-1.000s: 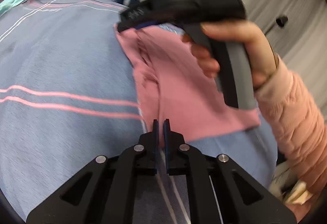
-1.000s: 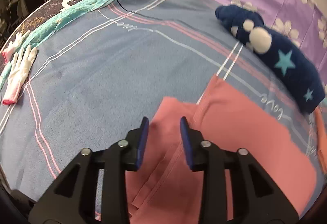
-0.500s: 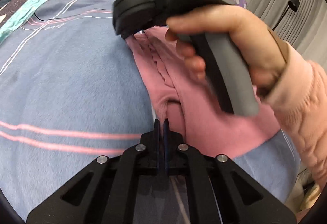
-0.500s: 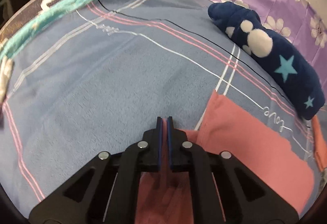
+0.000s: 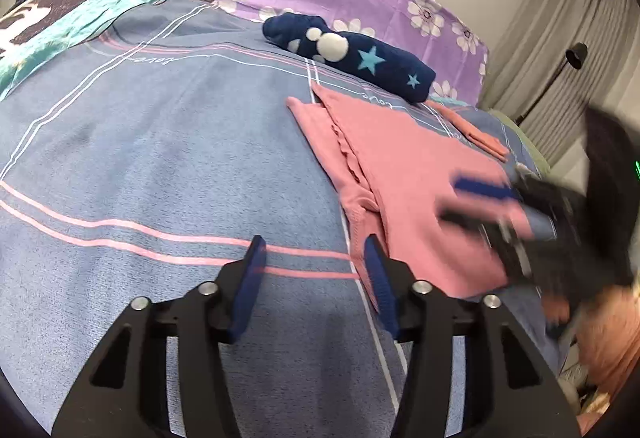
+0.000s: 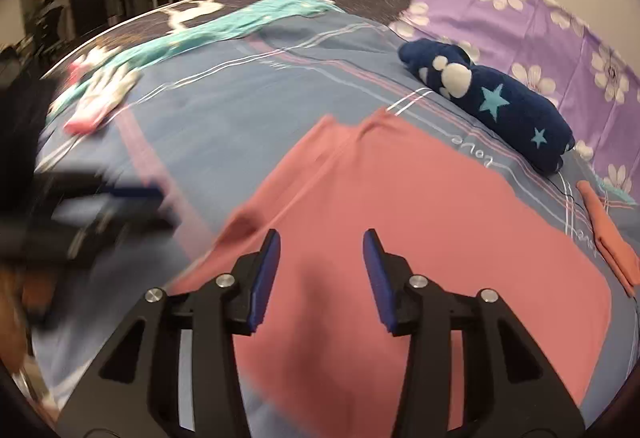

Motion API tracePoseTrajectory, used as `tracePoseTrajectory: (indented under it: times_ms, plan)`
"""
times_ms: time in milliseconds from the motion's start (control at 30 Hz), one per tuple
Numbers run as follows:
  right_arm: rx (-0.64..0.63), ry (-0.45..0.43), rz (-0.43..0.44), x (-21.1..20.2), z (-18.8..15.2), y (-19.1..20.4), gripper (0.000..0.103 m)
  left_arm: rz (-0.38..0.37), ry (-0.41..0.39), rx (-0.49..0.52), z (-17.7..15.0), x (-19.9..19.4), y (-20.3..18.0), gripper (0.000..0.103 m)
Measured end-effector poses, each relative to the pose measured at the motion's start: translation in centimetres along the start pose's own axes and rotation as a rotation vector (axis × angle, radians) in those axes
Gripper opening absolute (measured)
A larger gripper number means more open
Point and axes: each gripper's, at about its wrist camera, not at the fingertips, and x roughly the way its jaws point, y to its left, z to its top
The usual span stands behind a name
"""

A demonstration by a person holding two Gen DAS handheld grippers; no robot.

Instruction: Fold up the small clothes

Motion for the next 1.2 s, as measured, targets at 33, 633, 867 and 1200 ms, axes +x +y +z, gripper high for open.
tracePoseTrajectory:
  times_ms: [33, 633, 867, 1200]
  plan:
    - [-0.026, -0.004, 0.011, -0.4, -0.7, 1.1, 0.046, 0.001, 0.003, -0.014, 0.0, 0.1, 0.3, 0.053]
    - [-0.137, 0.054, -0.225, 2.5, -3.1, 7.6, 0.047, -0.157, 0.173, -0.048, 6.4, 6.9, -0.3, 0.080]
    - [-0.106, 0.060, -0.224, 3.0, -3.1, 7.4, 0.048, -0.231, 0.228, -0.105, 9.6, 11.9, -1.0, 0.077]
    - [-0.020, 0.068, -0.212, 3.5, -3.3, 5.9, 0.063, -0.192, 0.246, -0.155, 11.5, 15.2, -0.1, 0.029]
